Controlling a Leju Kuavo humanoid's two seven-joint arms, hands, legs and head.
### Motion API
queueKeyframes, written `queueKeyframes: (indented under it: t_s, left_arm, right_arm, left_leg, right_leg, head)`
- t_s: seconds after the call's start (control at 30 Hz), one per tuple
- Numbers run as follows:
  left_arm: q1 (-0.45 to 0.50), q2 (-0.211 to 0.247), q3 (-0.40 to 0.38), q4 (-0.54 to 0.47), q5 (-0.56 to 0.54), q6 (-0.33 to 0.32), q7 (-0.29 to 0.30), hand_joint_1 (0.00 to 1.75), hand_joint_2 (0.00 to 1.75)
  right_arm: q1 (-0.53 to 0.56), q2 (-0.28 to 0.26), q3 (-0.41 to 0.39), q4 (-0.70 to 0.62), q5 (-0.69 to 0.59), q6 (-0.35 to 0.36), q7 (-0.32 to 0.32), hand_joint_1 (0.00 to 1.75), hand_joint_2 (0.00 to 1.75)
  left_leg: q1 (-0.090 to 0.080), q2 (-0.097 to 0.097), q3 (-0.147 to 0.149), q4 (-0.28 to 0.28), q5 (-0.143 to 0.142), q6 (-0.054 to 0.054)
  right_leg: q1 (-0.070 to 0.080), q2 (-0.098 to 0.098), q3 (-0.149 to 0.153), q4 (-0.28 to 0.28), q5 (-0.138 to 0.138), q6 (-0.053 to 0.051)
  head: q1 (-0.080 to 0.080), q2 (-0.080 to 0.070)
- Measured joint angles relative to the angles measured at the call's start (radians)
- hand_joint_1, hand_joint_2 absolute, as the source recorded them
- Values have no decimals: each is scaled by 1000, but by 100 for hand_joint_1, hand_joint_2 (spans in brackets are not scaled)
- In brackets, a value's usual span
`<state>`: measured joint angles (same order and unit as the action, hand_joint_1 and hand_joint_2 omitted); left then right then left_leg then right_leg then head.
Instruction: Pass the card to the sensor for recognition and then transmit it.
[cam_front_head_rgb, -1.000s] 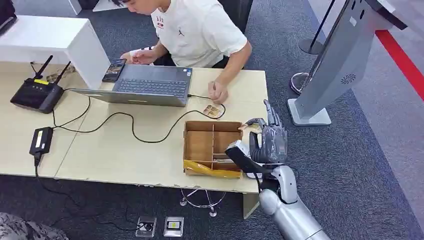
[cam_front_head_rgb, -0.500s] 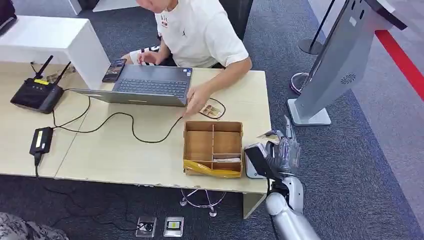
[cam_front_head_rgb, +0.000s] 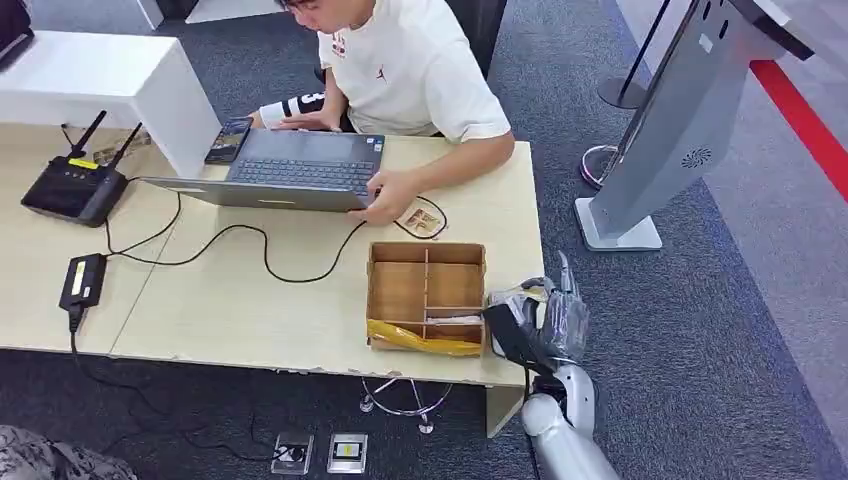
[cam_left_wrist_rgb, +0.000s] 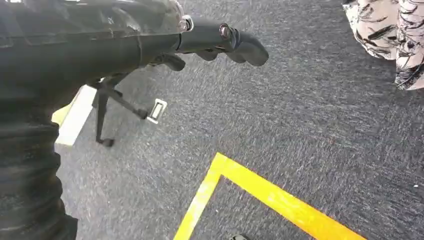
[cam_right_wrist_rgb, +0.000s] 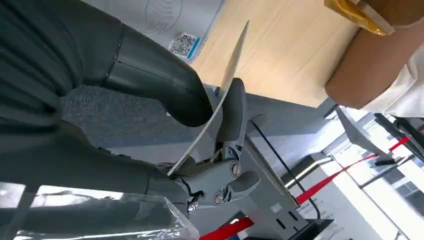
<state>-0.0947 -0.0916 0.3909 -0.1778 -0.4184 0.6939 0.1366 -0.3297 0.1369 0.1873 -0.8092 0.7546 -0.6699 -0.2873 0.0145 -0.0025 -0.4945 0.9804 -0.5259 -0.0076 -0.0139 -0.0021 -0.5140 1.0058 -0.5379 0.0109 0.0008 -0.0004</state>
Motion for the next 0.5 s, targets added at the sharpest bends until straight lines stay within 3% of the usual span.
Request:
queueKeyframes:
  t_s: [0.5]
  left_arm:
    - [-11, -31, 237, -6, -122, 0, -29, 0, 175]
  right_arm:
    - [-2, 24, -41, 115, 2, 0, -10, 175, 175]
  left_leg:
    - [0, 0, 0, 0, 0, 0]
  right_leg:
    - [0, 0, 0, 0, 0, 0]
  head:
    - [0, 0]
